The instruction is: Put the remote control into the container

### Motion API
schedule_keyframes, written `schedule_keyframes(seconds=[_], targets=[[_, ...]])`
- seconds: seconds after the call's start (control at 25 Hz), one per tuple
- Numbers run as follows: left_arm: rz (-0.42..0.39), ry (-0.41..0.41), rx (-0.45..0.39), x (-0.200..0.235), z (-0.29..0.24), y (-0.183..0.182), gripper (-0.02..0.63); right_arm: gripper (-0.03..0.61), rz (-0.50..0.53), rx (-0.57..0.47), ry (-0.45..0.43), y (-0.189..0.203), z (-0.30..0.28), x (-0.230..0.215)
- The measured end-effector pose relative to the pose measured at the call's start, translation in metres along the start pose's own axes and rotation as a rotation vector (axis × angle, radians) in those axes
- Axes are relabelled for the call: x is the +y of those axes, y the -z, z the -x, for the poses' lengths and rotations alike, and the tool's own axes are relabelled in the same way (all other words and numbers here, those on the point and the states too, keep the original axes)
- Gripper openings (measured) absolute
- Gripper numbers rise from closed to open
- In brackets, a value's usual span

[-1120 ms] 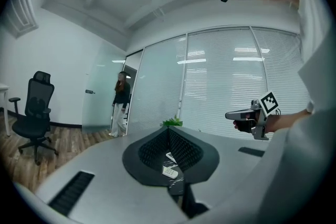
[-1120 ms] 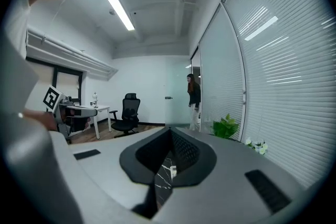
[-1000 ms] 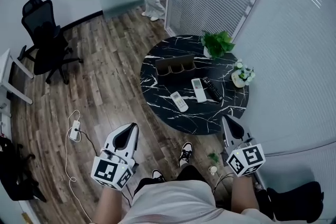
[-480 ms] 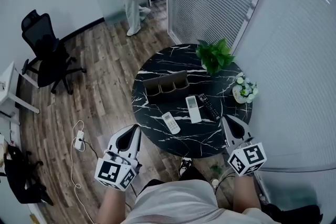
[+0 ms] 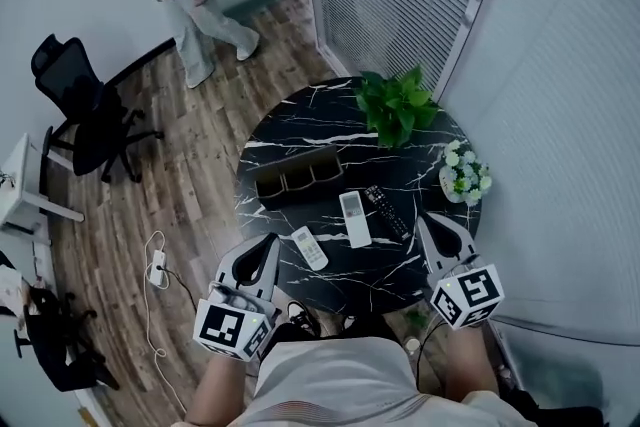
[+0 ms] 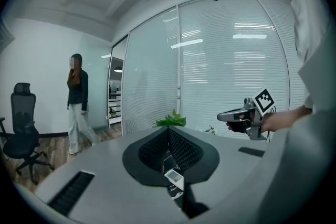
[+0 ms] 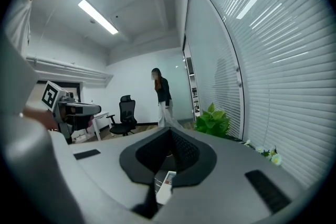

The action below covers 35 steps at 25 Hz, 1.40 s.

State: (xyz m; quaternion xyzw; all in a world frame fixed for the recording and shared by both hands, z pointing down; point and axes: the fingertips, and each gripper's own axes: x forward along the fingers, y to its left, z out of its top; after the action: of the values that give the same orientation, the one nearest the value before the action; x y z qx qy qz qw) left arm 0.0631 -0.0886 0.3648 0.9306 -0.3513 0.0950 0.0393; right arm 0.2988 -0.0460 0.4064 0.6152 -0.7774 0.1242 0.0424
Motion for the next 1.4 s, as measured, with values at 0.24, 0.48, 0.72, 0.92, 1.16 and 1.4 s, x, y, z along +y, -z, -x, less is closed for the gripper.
schedule_keyframes(seconds=[0.24, 0.48, 0.72, 0.92, 1.16, 1.4], targets=[[0.018, 0.085, 0.023, 0.001, -0.032, 0.017, 0.009, 0.013, 0.028, 0.114, 0.053, 0.026, -0.022, -0.016], [0.011, 0.112, 0.048, 0.024, -0.048, 0.034, 0.009, 0.015, 0.022, 0.302, 0.089, 0.071, -0.072, -0.033], [0.048, 0.109, 0.078, 0.041, -0.052, 0.053, 0.009, 0.135, 0.105, 0.597, 0.084, 0.149, -0.129, -0.047], [0.074, 0.089, 0.098, 0.055, -0.054, 0.065, 0.009, 0.213, 0.114, 0.825, 0.061, 0.213, -0.163, -0.058], [0.108, 0.06, 0.128, 0.067, -0.05, 0.08, 0.009, 0.249, 0.137, 1.022, 0.072, 0.26, -0.187, -0.072], [0.126, 0.04, 0.147, 0.076, -0.045, 0.088, 0.009, 0.248, 0.059, 1.112, 0.057, 0.283, -0.192, -0.063]])
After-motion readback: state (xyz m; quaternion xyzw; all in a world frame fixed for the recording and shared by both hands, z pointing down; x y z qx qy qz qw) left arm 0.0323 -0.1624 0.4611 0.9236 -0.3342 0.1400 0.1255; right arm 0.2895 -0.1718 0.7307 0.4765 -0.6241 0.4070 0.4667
